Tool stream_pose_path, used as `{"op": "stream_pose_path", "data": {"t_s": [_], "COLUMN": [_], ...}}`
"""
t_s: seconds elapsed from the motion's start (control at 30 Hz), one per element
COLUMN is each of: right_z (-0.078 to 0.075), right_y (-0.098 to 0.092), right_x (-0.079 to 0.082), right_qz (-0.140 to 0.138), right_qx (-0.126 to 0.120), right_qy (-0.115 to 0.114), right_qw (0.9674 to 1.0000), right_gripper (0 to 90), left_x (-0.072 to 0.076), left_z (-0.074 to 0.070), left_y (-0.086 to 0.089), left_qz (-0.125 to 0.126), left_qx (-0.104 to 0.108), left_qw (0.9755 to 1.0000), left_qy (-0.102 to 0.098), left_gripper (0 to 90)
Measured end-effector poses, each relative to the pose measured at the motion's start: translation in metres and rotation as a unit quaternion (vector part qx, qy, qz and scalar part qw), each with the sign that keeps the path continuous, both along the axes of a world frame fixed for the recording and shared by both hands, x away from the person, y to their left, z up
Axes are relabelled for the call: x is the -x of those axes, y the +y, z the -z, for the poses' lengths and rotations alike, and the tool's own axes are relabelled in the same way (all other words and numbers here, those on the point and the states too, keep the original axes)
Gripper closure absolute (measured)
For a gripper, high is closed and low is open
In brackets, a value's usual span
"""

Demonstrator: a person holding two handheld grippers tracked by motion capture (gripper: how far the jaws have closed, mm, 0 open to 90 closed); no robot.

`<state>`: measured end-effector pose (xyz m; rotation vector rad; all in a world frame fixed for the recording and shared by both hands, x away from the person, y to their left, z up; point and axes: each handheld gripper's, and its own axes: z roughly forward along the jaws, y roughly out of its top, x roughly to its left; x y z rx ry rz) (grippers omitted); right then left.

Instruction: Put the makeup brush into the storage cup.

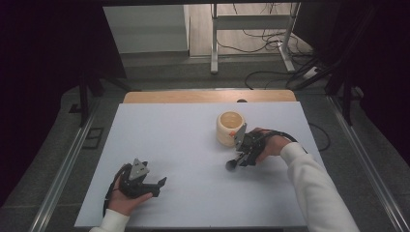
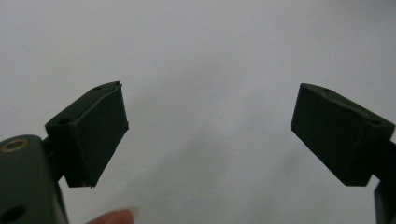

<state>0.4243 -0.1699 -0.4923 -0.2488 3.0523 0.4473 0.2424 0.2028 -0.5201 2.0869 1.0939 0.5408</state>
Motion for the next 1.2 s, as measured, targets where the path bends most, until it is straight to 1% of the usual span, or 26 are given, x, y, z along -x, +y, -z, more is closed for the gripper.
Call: {"op": "stream_pose_path", "data": {"t_s": [0.13, 0.2, 0.27, 0.4, 0.6, 0.7, 0.8, 0.83, 0.9, 0.97, 1.1, 1.17, 1.2], "right_z": [0.004, 0.005, 0.004, 0.004, 0.003, 0.003, 0.002, 0.002, 0.001, -0.001, -0.009, -0.014, -0.016], "right_y": [0.002, 0.002, 0.002, 0.004, 0.004, 0.005, 0.006, 0.006, 0.006, 0.005, 0.003, 0.002, 0.001], "right_x": [-0.005, -0.008, -0.010, -0.010, -0.009, -0.007, -0.005, -0.004, -0.002, -0.001, 0.003, 0.005, 0.006], "right_qz": [0.001, 0.002, -0.004, -0.011, -0.025, -0.030, -0.028, -0.026, -0.015, -0.009, 0.010, 0.022, 0.025], "right_qx": [0.001, 0.003, 0.005, 0.013, 0.015, 0.018, 0.022, 0.024, 0.028, 0.031, 0.013, 0.013, 0.013], "right_qy": [0.010, 0.024, 0.030, 0.030, 0.031, 0.026, 0.022, 0.018, 0.031, 0.021, 0.022, 0.032, 0.031], "right_qw": [1.0000, 0.9997, 0.9995, 0.9994, 0.9991, 0.9990, 0.9991, 0.9992, 0.9990, 0.9993, 0.9996, 0.9992, 0.9991], "right_gripper": [46.5, 50.6, 53.4, 57.1, 69.1, 71.1, 71.7, 71.8, 71.9, 71.9, 72.0, 72.0, 72.0], "left_x": [0.000, 0.000, 0.000, 0.000, 0.001, 0.001, 0.001, 0.001, 0.001, 0.001, 0.001, 0.001, 0.001], "left_z": [0.000, 0.000, 0.000, 0.000, 0.000, -0.001, -0.001, -0.001, -0.001, -0.002, -0.002, -0.002, -0.002], "left_y": [0.000, 0.001, 0.001, 0.001, 0.000, 0.000, 0.000, 0.000, 0.000, 0.000, 0.000, 0.000, 0.000], "left_qz": [0.000, -0.001, -0.001, -0.002, -0.002, -0.002, -0.002, -0.002, -0.002, -0.003, -0.003, -0.003, -0.002], "left_qx": [-0.001, -0.001, -0.001, -0.001, -0.001, -0.002, -0.001, 0.000, 0.001, 0.001, 0.001, 0.001, 0.001], "left_qw": [1.0000, 1.0000, 1.0000, 1.0000, 1.0000, 1.0000, 1.0000, 1.0000, 1.0000, 1.0000, 1.0000, 1.0000, 1.0000], "left_qy": [0.000, 0.000, 0.000, 0.000, -0.002, -0.002, -0.003, -0.003, -0.003, -0.003, -0.004, -0.005, -0.005], "left_gripper": [11.5, 11.5, 11.5, 11.5, 11.5, 11.5, 11.5, 11.6, 11.5, 11.5, 11.5, 11.5, 11.5]}}
